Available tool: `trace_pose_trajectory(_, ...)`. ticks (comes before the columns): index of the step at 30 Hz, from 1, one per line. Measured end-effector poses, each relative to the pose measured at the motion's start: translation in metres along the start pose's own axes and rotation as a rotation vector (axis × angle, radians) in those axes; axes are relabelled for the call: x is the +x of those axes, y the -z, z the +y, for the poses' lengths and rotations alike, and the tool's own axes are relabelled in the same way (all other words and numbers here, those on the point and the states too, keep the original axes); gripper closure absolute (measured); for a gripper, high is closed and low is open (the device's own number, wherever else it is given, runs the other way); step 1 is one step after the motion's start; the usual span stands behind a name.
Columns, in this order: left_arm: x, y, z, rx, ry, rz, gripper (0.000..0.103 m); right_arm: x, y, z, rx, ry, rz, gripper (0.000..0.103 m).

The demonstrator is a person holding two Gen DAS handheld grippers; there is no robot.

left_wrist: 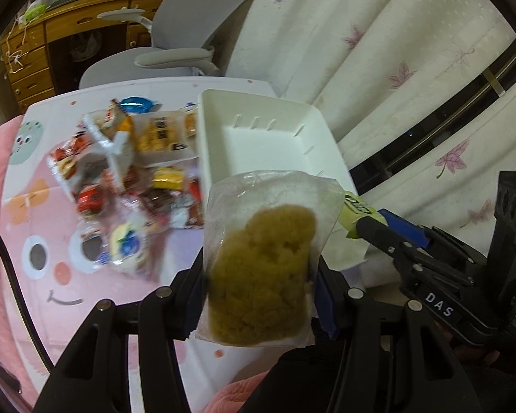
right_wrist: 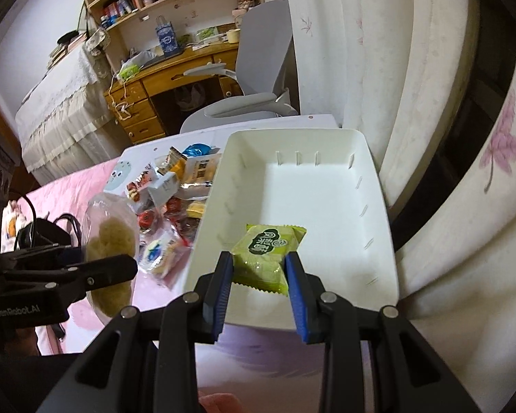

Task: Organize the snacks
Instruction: 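Open the left gripper over the tray while the right gripper releases the green packet inside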

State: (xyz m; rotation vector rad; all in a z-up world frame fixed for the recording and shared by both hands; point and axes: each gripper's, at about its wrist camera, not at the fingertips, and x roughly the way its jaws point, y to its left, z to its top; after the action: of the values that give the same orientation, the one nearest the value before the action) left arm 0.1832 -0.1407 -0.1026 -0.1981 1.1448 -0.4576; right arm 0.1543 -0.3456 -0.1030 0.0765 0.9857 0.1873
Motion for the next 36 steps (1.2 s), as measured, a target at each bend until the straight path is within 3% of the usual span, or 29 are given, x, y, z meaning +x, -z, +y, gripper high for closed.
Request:
trace_pose_trajectory(6, 0.024, -0.008, -0.025, -0.007, 0.032, -0.01, 0.05, 0.007, -0.009, -0.032, 0.006, 0.026, 0.028, 0.071)
trace_pose_trajectory(8, 0.03, -0.012, -0.031, -0.014, 0.036, -0.011, 0.041, 0.01, -0.008, -0.039, 0.015, 0.028, 0.044, 0.069)
trace_pose_trajectory(9, 0.031, -0.014, -0.034, -0.013, 0.033, -0.013, 0.032, 0.013, -0.008, -0.043, 0.018, 0.034, 0.057, 0.067)
trace_pose_trajectory(10, 0.033, -0.015, -0.037, -0.01, 0.025, -0.02, 0.031, 0.016, -0.009, -0.046, 0.02, 0.046, 0.076, 0.065)
trace_pose_trajectory(12, 0.034, -0.017, -0.041, -0.001, 0.019, -0.028, 0.03, 0.019, -0.009, -0.05, 0.026, 0.071, 0.091, 0.056)
trace_pose_trajectory(18, 0.035, -0.016, -0.036, -0.015, -0.031, -0.02, 0.03, 0.025, -0.008, -0.054, 0.03, 0.085, 0.108, 0.054)
trace_pose_trajectory(25, 0.02, -0.004, -0.011, -0.037, -0.092, 0.007, 0.03, 0.034, -0.004, -0.033, 0.035, 0.05, 0.143, 0.054)
trace_pose_trajectory(36, -0.037, 0.023, 0.057, -0.052, -0.182, -0.003, 0.03, 0.046, 0.003, 0.041, 0.065, -0.021, 0.144, 0.054)
